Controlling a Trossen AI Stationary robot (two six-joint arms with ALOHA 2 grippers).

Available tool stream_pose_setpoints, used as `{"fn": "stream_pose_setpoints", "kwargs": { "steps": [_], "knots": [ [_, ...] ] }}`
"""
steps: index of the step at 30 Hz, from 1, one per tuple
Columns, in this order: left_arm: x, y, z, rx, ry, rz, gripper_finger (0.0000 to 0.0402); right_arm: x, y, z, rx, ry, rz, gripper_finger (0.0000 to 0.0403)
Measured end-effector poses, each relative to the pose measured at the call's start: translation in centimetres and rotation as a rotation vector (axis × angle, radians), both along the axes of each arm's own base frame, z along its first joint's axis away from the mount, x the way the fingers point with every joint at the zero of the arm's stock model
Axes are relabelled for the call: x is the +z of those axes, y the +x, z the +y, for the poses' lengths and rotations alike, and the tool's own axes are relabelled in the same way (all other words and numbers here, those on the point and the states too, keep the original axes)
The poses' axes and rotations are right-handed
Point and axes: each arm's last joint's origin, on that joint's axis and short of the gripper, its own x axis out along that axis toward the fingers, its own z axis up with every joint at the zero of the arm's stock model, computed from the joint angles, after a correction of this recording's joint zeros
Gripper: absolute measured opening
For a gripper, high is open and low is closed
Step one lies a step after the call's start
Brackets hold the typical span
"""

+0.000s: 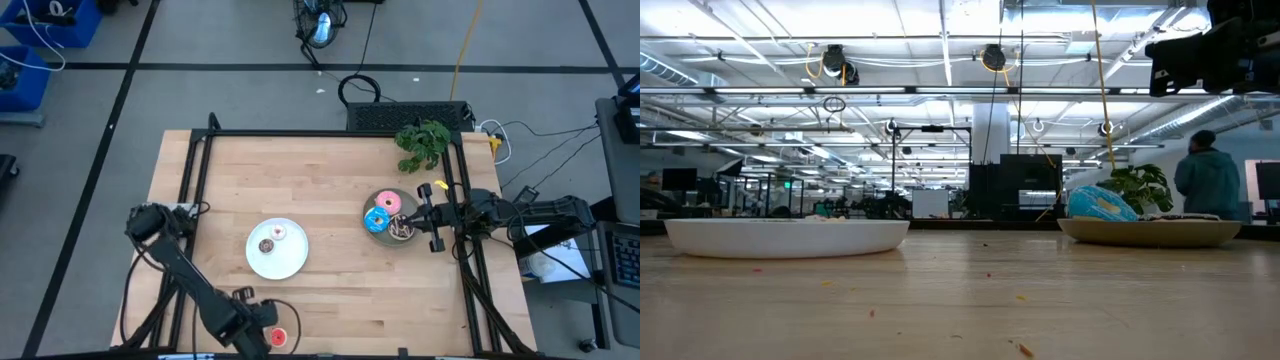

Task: Pick & Place donuts
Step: Put the small blue donut on the white plate

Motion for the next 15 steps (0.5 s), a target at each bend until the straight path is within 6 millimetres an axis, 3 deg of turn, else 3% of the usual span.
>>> {"fn": "stream_pose_setpoints", "kwargs": {
  "steps": [9,15],
  "knots": [
    [8.1,-0.9,5.7,0.078,-0.057,-0.094,0.0134,0.0,0.0,0.0,0.000,0.000,-0.001,0.0000],
    [11.1,-1.8,9.0,0.133,-0.010,-0.160,0.0134,0.0,0.0,0.0,0.000,0.000,-0.001,0.0000]
  ]
}}
